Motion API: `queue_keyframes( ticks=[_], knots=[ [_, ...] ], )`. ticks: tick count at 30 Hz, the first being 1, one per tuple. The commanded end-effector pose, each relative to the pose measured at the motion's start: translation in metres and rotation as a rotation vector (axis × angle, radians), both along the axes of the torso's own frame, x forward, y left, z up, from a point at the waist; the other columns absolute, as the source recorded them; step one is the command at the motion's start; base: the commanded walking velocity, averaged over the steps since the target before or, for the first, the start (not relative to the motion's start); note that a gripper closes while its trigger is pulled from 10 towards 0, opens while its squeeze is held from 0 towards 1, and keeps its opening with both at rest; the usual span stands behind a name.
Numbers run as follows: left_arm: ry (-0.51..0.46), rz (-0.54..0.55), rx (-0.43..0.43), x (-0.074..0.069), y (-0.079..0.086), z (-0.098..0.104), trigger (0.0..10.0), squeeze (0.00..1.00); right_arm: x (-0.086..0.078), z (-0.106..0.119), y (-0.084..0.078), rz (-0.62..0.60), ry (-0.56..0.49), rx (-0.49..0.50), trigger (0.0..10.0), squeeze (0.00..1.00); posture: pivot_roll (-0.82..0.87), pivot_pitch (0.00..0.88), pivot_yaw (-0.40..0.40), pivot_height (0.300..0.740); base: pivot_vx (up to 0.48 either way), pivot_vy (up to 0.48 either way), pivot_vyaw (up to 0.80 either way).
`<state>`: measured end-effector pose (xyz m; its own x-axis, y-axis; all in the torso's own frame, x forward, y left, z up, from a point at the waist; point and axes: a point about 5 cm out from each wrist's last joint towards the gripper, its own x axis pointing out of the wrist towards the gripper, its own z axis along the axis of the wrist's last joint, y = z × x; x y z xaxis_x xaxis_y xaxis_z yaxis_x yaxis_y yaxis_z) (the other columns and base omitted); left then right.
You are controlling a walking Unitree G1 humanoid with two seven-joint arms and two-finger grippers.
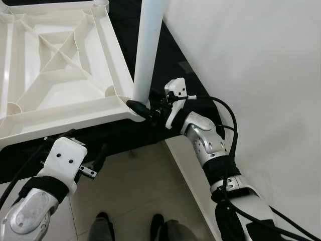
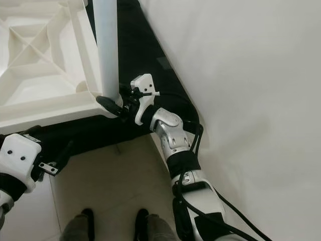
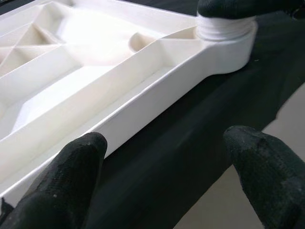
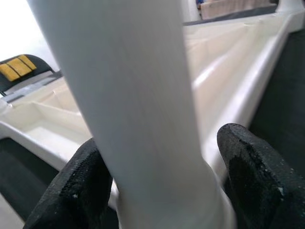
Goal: Building children table
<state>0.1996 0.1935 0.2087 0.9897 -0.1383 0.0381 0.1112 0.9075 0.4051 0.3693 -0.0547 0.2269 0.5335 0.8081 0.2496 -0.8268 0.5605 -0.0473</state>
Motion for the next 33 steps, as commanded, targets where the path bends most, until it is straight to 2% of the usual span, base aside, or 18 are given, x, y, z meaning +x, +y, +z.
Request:
queue_keyframes(
  ticks=[1, 5, 13, 15, 16, 19, 20, 22, 23, 25, 30, 31, 33],
  knots=[
    [0.029, 0.011, 0.01, -0.001, 0.002, -0.006, 10.0, 0.0, -0.002, 0.0, 0.0, -0.013, -0.012, 0.034, 10.0, 0.0, 0.22, 0.297, -0.154, 0.74, 0.0, 0.0, 0.78],
    [0.03, 0.005, 0.008, -0.001, 0.001, -0.006, 10.0, 0.0, -0.001, 0.001, 0.0, -0.03, -0.013, 0.057, 10.0, 0.0, 0.22, 0.297, -0.154, 0.74, 0.0, 0.0, 0.78],
    [0.031, -0.005, 0.006, -0.001, -0.001, -0.006, 10.0, 0.0, 0.001, 0.002, 0.001, -0.076, -0.009, 0.072, 10.0, 0.0, 0.23, 0.296, -0.152, 0.74, 0.0, 0.0, 0.0],
    [0.032, -0.012, 0.005, -0.001, -0.001, -0.006, 10.0, 0.0, 0.0, 0.005, -0.005, 0.003, -0.041, 0.044, 10.0, 0.0, 0.23, 0.294, -0.151, 0.74, 0.0, 0.0, 0.0],
    [0.032, -0.012, 0.005, -0.001, -0.001, -0.006, 10.0, 0.0, 0.0, 0.005, -0.005, 0.003, -0.041, 0.044, 10.0, 0.0, 0.23, 0.294, -0.151, 0.74, 0.0, 0.0, 0.0],
    [0.032, -0.018, 0.003, 0.0, -0.003, -0.007, 10.0, 0.0, -0.002, 0.011, -0.012, 0.154, -0.092, -0.041, 10.0, 0.0, 0.23, 0.292, -0.151, 0.74, 0.0, 0.0, 0.0],
    [0.032, -0.018, 0.003, 0.0, -0.003, -0.007, 10.0, 0.0, -0.002, 0.011, -0.012, 0.154, -0.092, -0.041, 10.0, 0.0, 0.23, 0.292, -0.151, 0.74, 0.0, 0.0, 0.0],
    [0.033, -0.023, 0.002, -0.001, -0.004, -0.007, 10.0, 0.0, -0.004, 0.016, -0.016, 0.268, -0.124, -0.118, 10.0, 0.0, 0.23, 0.29, -0.153, 0.74, 0.0, 0.0, 0.0],
    [0.033, -0.023, 0.002, -0.001, -0.004, -0.007, 10.0, 0.0, -0.004, 0.016, -0.016, 0.268, -0.124, -0.118, 10.0, 0.0, 0.23, 0.29, -0.153, 0.74, 0.0, 0.0, 0.0],
    [0.034, -0.026, 0.001, -0.001, -0.005, -0.007, 10.0, 0.0, -0.003, 0.024, -0.02, 0.358, -0.144, -0.179, 10.0, 0.0, 0.23, 0.29, -0.156, 0.74, 0.0, 0.0, 0.0],
    [0.036, -0.028, 0.001, -0.002, -0.005, -0.007, 10.0, 0.0, 0.0, 0.034, -0.023, 0.411, -0.161, -0.225, 10.0, 0.0, 0.23, 0.29, -0.158, 0.74, 0.0, 0.0, 0.0],
    [0.036, -0.027, 0.002, -0.002, -0.005, -0.007, 10.0, 0.0, 0.0, 0.036, -0.022, 0.423, -0.166, -0.235, 3.4, 0.0, 0.24, 0.29, -0.159, 0.74, 0.0, 0.0, 0.0],
    [0.036, -0.027, 0.002, -0.002, -0.005, -0.007, 10.0, 0.0, 0.0, 0.036, -0.022, 0.423, -0.166, -0.235, 3.4, 0.0, 0.24, 0.29, -0.159, 0.74, 0.0, 0.0, 0.0]
  ],
)
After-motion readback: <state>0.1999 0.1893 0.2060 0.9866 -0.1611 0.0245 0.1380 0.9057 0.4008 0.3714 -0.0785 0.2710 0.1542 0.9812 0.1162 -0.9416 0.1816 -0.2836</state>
